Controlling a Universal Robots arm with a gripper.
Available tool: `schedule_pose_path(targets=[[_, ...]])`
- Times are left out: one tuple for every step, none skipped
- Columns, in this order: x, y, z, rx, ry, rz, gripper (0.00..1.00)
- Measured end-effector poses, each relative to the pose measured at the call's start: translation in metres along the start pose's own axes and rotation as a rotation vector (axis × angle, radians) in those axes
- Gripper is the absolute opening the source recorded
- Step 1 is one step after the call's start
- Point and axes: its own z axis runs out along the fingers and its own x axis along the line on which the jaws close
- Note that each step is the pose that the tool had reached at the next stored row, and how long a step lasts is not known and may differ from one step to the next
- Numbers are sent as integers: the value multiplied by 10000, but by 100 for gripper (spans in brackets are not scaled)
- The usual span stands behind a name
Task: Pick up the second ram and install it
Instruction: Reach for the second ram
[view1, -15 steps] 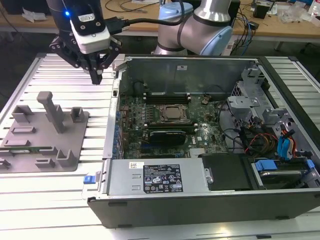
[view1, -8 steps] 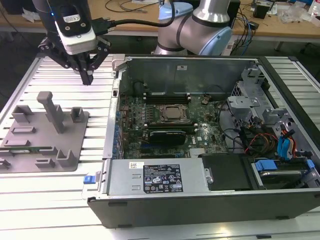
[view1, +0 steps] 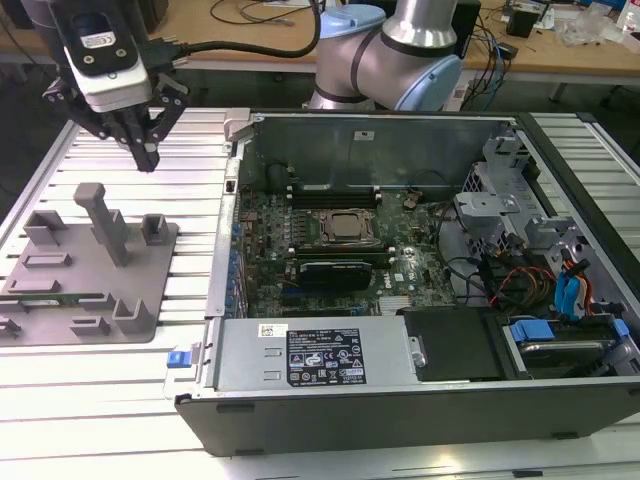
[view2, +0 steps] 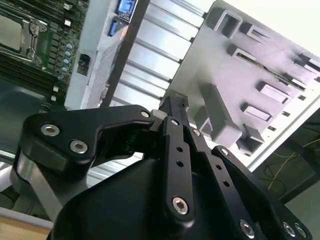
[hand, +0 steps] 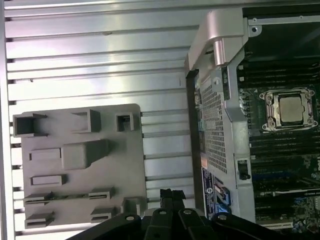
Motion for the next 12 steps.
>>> schedule_pose_path(targets=[[67,-5,4,-1,0,0,8],[155,-11,7,-1,-1,2,8],[225,-17,9,-1,-2,0,8],[282,-22,11,-1,-1,0,8],[331,-25,13,-1,-2,2,8],[352,-27,14,-2,-2,2,8],[376,-29,14,-1,-2,2,8],[404,-31,14,-1,-2,1,8],[442,-34,15,-1,-1,1,8],[481,-37,15,-1,-1,1,8],[501,-38,16,-1,-2,0,8],[519,-40,16,-1,-2,0,8]])
